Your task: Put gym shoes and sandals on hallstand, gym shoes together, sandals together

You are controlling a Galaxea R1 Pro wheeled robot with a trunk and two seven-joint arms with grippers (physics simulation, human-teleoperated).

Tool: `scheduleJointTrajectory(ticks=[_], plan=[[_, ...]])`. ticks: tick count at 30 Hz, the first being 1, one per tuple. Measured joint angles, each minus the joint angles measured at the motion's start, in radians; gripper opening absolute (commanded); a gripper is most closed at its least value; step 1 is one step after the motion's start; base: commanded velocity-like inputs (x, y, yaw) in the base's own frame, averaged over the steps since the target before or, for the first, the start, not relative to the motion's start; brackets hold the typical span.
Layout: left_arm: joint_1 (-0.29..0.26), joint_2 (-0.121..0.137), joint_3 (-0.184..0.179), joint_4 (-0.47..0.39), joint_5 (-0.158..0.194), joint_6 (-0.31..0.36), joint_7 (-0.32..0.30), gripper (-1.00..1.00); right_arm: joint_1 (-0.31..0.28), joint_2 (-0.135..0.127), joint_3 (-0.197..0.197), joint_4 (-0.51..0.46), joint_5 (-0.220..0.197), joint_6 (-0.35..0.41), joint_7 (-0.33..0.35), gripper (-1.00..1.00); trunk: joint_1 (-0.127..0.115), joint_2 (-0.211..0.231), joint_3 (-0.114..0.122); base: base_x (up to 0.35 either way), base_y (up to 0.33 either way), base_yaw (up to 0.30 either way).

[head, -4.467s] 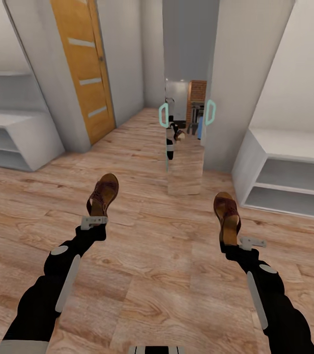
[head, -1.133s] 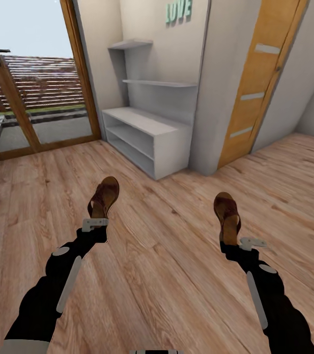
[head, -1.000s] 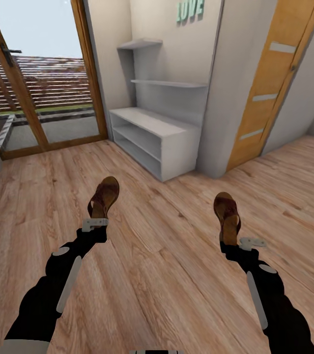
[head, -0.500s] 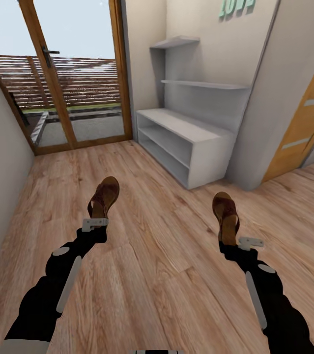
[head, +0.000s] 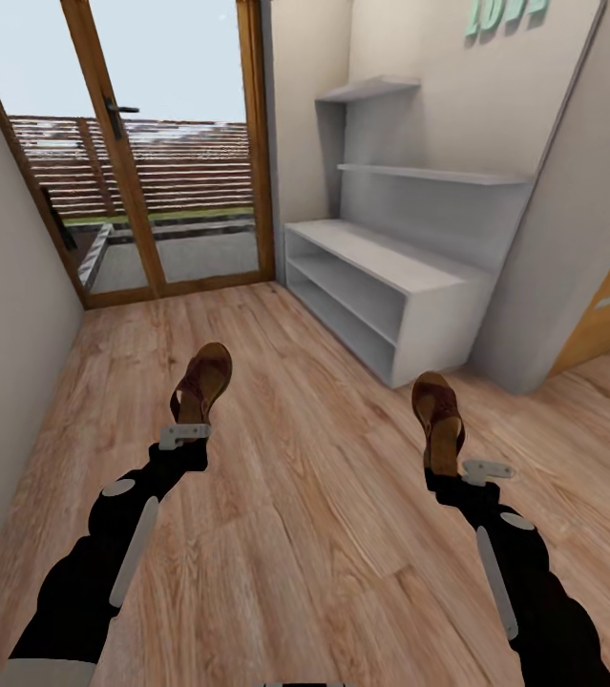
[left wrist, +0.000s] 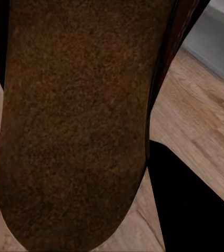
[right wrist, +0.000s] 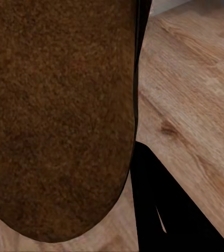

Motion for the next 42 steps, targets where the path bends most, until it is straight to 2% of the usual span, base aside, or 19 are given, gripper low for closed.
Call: scheduleJointTrajectory(ticks=[9,22,29,35,42], plan=[[0.000,0.000,0.000,0.000,0.000,0.000,0.000,-1.00,0.000,0.000,0.000,0.000,0.000,0.000,0.000,-1.00,0.000,0.000,0.012,0.342,0.010,0.213],[0.000,0.000,0.000,0.000,0.000,0.000,0.000,-1.00,0.000,0.000,0.000,0.000,0.001,0.000,0.000,-1.00,0.000,0.000,0.015,0.347,0.000,0.294],[0.000,-0.017,0.000,0.005,0.000,0.000,0.000,-1.00,0.000,0.000,0.000,0.000,0.001,0.000,0.000,-1.00,0.000,0.000,0.015,0.347,0.000,0.299],[0.000,-0.019,0.000,0.020,0.000,-0.001,0.000,-1.00,0.000,0.000,0.000,0.000,0.000,0.000,0.000,-1.00,0.000,0.000,0.015,0.347,0.000,0.297],[0.000,-0.020,-0.001,0.022,0.000,-0.001,0.001,-1.00,0.000,0.000,0.000,0.000,0.000,0.000,0.000,-1.00,0.000,0.000,0.015,0.347,0.000,0.100]])
